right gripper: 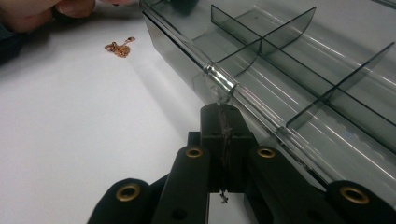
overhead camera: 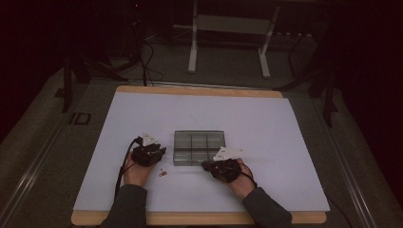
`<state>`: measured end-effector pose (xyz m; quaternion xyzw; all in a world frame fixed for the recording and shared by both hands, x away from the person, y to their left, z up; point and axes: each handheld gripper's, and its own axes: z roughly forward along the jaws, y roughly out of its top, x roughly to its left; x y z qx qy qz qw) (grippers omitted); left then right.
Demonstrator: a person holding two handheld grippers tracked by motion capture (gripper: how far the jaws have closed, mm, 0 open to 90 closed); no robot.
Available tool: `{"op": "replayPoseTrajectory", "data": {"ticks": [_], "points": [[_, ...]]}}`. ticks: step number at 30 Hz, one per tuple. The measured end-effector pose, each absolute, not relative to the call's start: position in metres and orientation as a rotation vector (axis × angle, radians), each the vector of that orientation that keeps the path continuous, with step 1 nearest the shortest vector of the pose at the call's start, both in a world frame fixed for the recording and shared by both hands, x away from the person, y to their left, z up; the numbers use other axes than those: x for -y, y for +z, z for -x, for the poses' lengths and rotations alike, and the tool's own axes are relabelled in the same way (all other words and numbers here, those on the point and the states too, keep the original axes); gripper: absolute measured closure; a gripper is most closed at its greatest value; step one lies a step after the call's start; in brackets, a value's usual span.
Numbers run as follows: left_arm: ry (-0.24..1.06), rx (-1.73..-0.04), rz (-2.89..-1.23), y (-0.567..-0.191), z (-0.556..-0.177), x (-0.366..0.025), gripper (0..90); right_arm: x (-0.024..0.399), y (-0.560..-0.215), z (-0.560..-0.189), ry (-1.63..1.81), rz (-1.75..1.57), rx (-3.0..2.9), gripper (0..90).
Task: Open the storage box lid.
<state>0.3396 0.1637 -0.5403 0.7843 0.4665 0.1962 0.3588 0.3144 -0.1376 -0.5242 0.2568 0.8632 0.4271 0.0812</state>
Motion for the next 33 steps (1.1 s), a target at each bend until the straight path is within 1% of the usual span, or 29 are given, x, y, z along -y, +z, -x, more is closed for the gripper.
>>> {"op": "replayPoseTrajectory", "data": {"ticks": [7,16,24,33], "points": [[0.458,-1.182,-2.031,-0.537,-0.333,-0.162,71.1,0.137,-0.525,-0.314,1.296,-0.766,-2.583,89.6],[0.432,-1.052,-2.046,-0.522,-0.309,-0.157,71.8,0.138,-0.525,-0.314,1.300,-0.765,-2.575,89.7],[0.400,-0.943,-2.075,-0.517,-0.288,-0.151,72.2,0.138,-0.525,-0.314,1.299,-0.762,-2.573,89.7],[0.390,-0.908,-2.090,-0.517,-0.285,-0.143,72.5,0.138,-0.525,-0.314,1.292,-0.754,-2.571,89.7]]}}
